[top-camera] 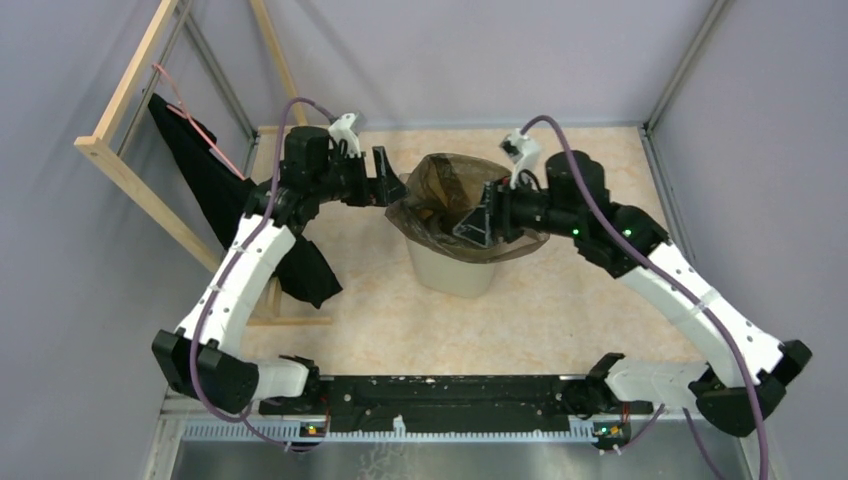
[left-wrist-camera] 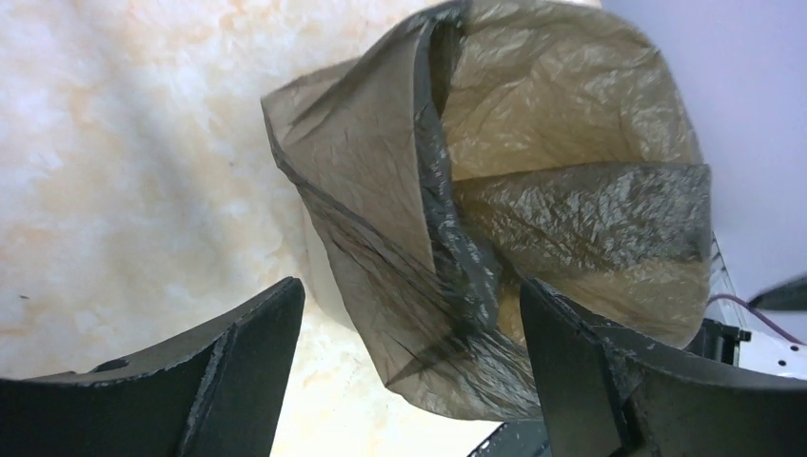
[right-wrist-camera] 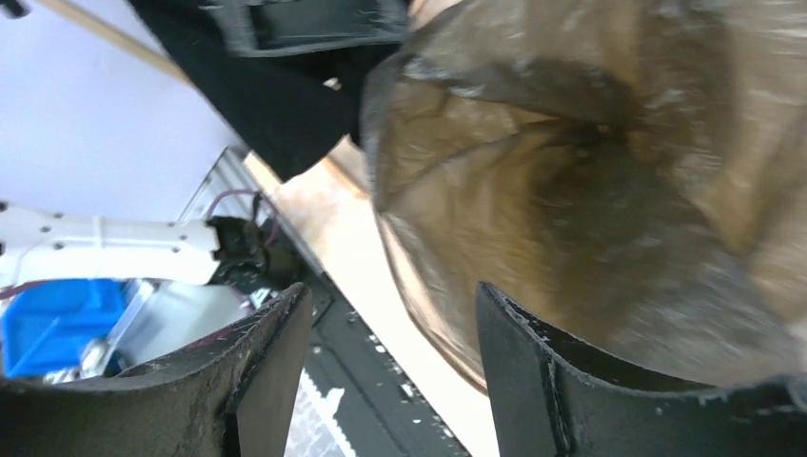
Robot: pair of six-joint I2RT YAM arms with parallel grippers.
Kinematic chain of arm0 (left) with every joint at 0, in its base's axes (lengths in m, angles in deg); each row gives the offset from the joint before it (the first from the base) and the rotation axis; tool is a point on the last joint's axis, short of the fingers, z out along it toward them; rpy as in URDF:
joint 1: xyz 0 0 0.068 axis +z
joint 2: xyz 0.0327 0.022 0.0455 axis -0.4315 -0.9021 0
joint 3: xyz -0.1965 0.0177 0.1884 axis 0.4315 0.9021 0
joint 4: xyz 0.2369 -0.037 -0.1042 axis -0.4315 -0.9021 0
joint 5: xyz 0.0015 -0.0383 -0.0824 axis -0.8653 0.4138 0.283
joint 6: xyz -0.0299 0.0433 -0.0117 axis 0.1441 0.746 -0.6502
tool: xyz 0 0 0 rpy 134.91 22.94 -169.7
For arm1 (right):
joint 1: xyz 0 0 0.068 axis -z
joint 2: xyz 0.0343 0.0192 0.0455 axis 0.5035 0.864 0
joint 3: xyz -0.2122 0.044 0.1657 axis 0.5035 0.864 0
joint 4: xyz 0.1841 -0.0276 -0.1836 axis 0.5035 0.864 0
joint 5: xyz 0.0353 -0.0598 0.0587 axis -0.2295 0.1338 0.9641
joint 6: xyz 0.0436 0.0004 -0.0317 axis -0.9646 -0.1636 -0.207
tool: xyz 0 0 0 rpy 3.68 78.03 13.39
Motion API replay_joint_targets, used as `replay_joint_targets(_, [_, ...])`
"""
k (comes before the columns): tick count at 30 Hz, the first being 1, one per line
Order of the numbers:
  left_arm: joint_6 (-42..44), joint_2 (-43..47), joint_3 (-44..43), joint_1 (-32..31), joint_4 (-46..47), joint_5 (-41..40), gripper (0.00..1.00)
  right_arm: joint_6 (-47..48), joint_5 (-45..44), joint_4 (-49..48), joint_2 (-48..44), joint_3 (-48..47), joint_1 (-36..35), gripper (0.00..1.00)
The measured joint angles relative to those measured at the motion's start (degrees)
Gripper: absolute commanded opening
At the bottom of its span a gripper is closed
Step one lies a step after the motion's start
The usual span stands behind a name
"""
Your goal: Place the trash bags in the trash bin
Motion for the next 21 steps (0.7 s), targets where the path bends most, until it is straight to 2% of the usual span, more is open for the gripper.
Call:
replay_joint_targets(6, [-2.2,-0.7,5.0,0.3,1.7,2.4,0.72,-2.4,-0.3,-4.8,8.9,-2.0,-10.6,0.63])
replay_joint_targets(12, [-3.3,0.8,7.6,0.4,2.2,3.2,0.55,-2.7,-4.7,-5.1,12.0,-2.0,-14.6,0.6])
replay_joint_targets(18, [-3.4,2.8,9.0,0.4,4.0,3.5,0.53,-1.9,-7.9,-5.2,12.0,-2.1,-14.9,0.59])
replay_joint_targets(21, [-3.3,3.5,9.3,0.4,4.2,3.4,0.63,-1.7,-9.0,-5.6,12.1,-2.1,-15.5,0.58])
